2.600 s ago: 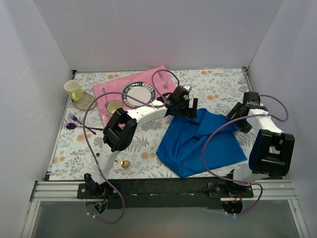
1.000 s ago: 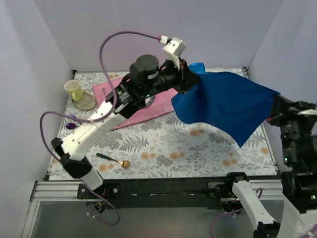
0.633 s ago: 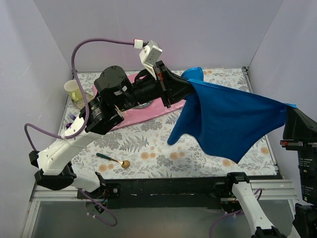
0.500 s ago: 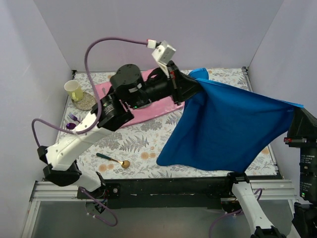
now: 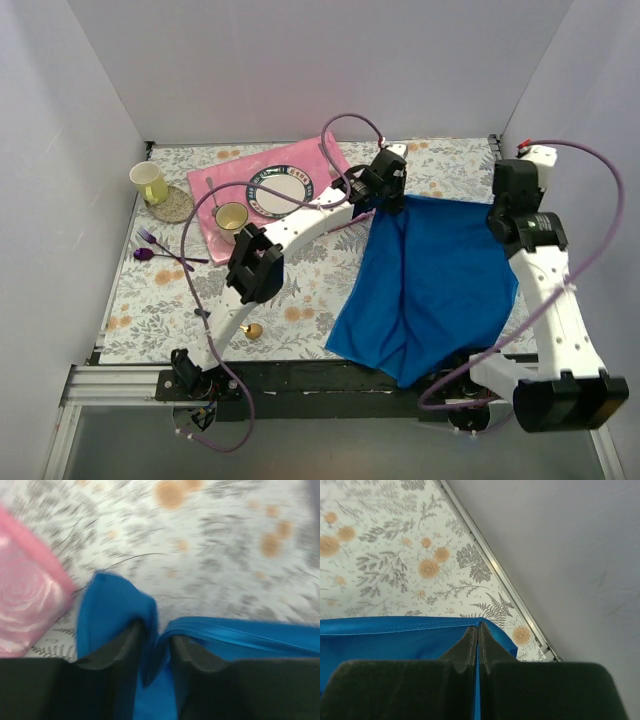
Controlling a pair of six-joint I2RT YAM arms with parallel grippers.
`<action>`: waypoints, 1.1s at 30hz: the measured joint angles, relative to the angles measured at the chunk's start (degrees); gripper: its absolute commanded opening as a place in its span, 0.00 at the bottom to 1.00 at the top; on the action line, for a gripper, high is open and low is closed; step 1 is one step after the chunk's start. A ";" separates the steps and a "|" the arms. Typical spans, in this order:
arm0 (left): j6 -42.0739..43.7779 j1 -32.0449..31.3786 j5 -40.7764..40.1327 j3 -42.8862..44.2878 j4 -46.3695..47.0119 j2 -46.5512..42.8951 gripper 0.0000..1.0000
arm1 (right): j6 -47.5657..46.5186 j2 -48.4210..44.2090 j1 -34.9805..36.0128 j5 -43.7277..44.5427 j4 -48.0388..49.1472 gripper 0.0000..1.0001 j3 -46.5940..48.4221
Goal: Fold the napkin, place the utensils inside, and roll it up
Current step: Flatten the napkin out
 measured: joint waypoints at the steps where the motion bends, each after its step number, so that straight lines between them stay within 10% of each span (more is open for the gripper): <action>1: -0.74 0.48 -0.52 1.60 -1.46 3.89 0.53 | -0.35 2.27 0.22 0.72 -0.04 0.04 -1.20; 5: -0.20 4.66 -3.69 0.98 -6.34 8.07 0.98 | -0.81 7.93 2.19 4.07 0.72 0.37 -1.53; 6: -0.07 5.33 -4.20 -0.13 -6.91 7.39 0.98 | -0.50 9.22 2.82 4.92 0.70 0.53 -0.74; 10: -0.24 5.90 -3.65 -3.93 -7.08 1.29 0.94 | 1.40 14.73 7.37 7.85 -0.72 0.63 3.98; 19: -3.15 3.74 10.34 -32.46 4.04 -28.09 0.62 | 7.87 13.90 13.03 -2.45 -0.98 0.59 -4.57; 33: -6.36 0.42 17.68 -50.01 9.77 -22.91 0.56 | 16.31 34.38 5.62 -19.56 9.68 0.43 -9.94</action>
